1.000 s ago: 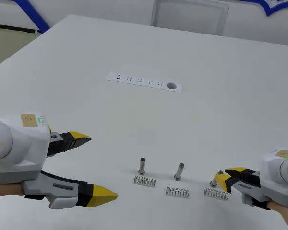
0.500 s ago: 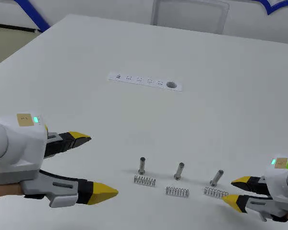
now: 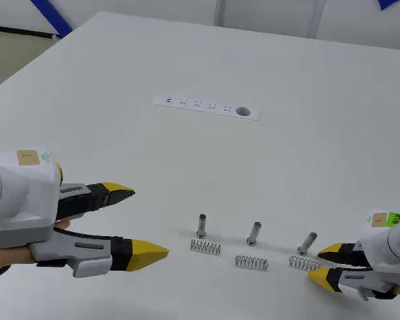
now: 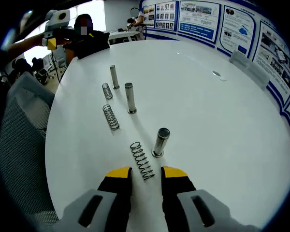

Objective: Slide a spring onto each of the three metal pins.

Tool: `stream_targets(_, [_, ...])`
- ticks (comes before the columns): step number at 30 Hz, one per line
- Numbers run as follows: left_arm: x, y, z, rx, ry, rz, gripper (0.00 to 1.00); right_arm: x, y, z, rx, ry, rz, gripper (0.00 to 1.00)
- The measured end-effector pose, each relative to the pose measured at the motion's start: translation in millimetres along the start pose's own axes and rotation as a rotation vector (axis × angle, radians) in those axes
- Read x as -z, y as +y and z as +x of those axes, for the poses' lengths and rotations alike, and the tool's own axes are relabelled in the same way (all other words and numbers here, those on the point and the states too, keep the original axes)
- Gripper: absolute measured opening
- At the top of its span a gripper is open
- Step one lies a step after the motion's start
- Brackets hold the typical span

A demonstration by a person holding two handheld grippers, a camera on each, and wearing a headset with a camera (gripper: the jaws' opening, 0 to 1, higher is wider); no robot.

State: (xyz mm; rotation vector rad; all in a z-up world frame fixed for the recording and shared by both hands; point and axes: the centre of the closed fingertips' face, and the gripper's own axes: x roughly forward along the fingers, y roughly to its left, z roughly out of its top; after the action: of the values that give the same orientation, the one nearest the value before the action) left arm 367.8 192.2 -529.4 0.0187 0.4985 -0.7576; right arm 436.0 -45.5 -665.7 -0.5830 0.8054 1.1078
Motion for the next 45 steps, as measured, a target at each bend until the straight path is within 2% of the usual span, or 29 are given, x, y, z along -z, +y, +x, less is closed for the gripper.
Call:
stream_targets(2, [-0.1, -0.3, 0.5, 0.002, -0.002, -0.006, 0.68, 2.8, 0.1, 0.8, -0.003, 0.018, -0.016, 0.25])
stream_targets(3, [0.1, -0.6, 0.7, 0.005, -0.001, -0.010, 0.68, 0.4, 0.8, 0.0, -0.012, 0.003, -0.007, 0.24])
stream_targets(7, [1.9, -2.4, 1.9, 0.016, 0.009, -0.014, 0.67, 1.7, 3.3, 0.6, -0.035, 0.000, 0.001, 0.20])
stream_targets(16, [5.2, -8.6, 4.7, 0.038, 0.029, -0.001, 0.65, 2.1, 1.4, -0.2, -0.034, -0.006, 0.003, 0.17])
stream_targets(20, [6.0, -8.8, 4.9, 0.037, 0.038, 0.012, 0.64, 2.0, 4.9, -0.1, -0.049, -0.006, -0.014, 0.14])
stream_targets(26, [3.7, -7.1, 5.3, 0.031, 0.036, 0.026, 0.64, 1.5, 5.8, -0.1, -0.047, -0.002, -0.034, 0.13])
stream_targets(29, [1.3, -8.5, 5.5, 0.036, 0.029, 0.027, 0.65, 1.8, 5.8, -0.3, -0.043, -0.002, -0.013, 0.12])
stream_targets(34, [2.3, -11.1, 7.0, 0.043, 0.040, 0.046, 0.65, -4.7, 5.4, -9.1, -0.032, -0.037, 0.012, 0.12])
stream_targets(36, [6.0, -17.4, 7.9, 0.075, 0.067, 0.021, 0.63, -7.6, 6.8, -14.5, -0.032, -0.051, 0.021, 0.12])
stream_targets(37, [10.0, -20.9, 8.7, 0.096, 0.098, -0.002, 0.61, -8.3, 7.4, -17.0, -0.031, -0.058, 0.024, 0.11])
stream_targets(39, [9.8, -20.5, 11.2, 0.091, 0.095, 0.020, 0.54, -8.4, 9.5, -20.2, -0.034, -0.066, 0.033, 0.11])
stream_targets(40, [8.8, -20.5, 12.5, 0.084, 0.089, 0.046, 0.55, -7.7, 10.6, -22.2, -0.033, -0.067, 0.035, 0.11])
stream_targets(43, [5.2, -22.6, 13.7, 0.089, 0.077, 0.037, 0.57, -6.8, 12.3, -27.4, -0.026, -0.068, 0.036, 0.11])
stream_targets(45, [2.2, -23.2, 14.6, 0.087, 0.068, 0.053, 0.58, -9.1, 13.7, -32.8, -0.021, -0.074, 0.037, 0.11])
